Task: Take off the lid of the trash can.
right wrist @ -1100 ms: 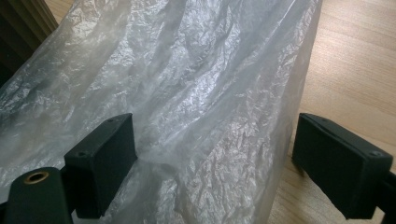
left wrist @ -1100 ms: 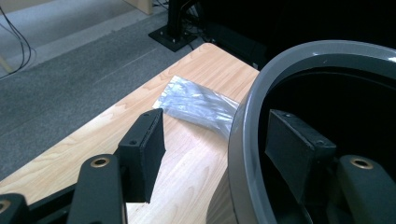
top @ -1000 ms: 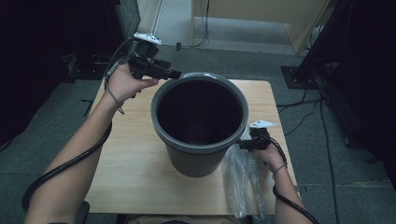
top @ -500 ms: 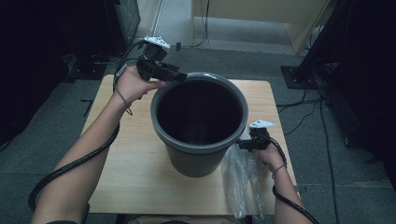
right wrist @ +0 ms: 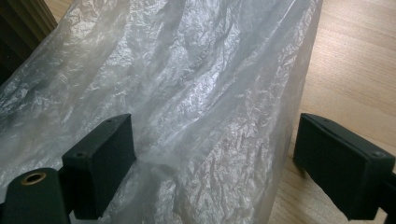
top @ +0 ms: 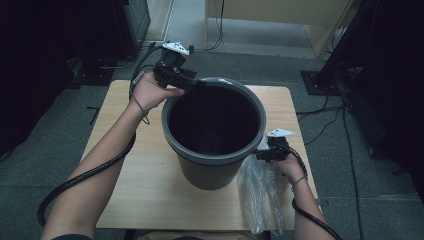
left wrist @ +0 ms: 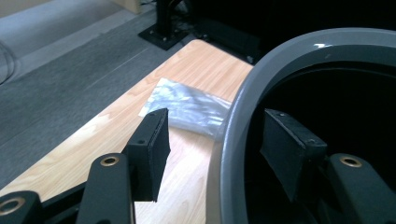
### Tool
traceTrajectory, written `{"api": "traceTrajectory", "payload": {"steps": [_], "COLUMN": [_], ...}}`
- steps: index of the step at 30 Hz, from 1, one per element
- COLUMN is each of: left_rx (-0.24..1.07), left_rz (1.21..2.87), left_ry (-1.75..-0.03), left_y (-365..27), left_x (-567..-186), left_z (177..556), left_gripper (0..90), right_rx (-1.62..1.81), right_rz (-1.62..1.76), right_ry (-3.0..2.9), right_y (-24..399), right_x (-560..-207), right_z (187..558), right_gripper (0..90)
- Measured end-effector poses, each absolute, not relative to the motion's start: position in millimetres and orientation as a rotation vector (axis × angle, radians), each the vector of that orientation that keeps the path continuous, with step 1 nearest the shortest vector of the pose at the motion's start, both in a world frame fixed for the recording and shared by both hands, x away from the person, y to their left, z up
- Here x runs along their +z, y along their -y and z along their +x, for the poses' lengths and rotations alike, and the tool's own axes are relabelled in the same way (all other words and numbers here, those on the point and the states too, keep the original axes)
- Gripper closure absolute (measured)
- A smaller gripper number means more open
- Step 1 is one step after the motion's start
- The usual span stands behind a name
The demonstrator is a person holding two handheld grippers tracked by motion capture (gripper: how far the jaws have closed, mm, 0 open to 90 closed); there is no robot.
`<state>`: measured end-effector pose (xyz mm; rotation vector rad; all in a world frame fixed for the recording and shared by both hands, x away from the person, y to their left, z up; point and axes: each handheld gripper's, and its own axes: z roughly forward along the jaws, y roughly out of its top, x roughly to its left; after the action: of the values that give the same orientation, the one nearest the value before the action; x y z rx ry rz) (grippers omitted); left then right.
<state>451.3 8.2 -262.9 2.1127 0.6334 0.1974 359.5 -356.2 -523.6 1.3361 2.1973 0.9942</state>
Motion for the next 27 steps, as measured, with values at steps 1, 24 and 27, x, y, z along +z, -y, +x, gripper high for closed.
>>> {"api": "traceTrajectory", "payload": {"steps": [1, 24, 27], "left_rx": [0.197, 0.192, 0.200], "left_rz": [2.113, 2.115, 2.123], "left_ry": [-0.633, -0.460, -0.453], "left_y": [-8.2, -1.9, -1.0], "left_x": [-262.9, -272.2, -272.8], "left_z": [451.3, 454.0, 454.4], "left_gripper": [41.4, 68.1, 66.7], "right_rx": [0.995, 0.998, 0.996], "right_rz": [1.337, 1.342, 1.336], "right_ry": [-2.197, -2.200, -2.199], "right_y": [356.2, 356.2, 356.2], "right_x": [-523.6, -523.5, -523.6], "right_z": [359.5, 359.6, 359.9], "right_gripper": [12.1, 11.9, 11.9]}}
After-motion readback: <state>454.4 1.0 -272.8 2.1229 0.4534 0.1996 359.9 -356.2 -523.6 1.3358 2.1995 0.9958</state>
